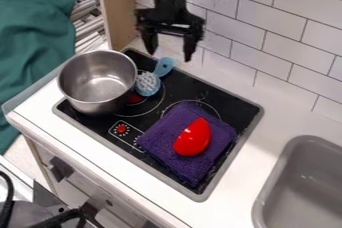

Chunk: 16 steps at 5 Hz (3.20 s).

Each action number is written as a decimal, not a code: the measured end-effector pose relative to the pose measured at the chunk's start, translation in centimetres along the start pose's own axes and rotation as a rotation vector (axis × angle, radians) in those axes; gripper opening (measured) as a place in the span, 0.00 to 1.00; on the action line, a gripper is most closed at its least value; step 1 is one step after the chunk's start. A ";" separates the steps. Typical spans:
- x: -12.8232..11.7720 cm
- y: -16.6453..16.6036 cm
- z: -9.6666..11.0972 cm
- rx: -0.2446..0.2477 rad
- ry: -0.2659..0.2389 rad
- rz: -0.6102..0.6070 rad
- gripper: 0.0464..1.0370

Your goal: Move the blue brush to the upper right corner of the stove

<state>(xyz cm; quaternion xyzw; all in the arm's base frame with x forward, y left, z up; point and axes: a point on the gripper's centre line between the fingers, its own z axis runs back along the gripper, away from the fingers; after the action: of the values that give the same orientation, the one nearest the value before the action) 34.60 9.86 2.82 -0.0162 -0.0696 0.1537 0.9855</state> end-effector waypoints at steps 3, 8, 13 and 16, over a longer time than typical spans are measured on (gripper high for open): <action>3.5 2.2 -3.1 0.033 -0.068 -0.087 0.97; 4.0 0.7 -8.0 0.111 0.060 -0.194 0.63; 1.9 -4.8 -1.8 0.099 -0.005 -0.240 0.42; 1.4 -14.9 -1.2 0.085 -0.030 -0.394 0.42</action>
<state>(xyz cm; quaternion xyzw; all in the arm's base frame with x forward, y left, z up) 40.52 -3.88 2.58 0.0418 -0.0795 -0.0390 0.9952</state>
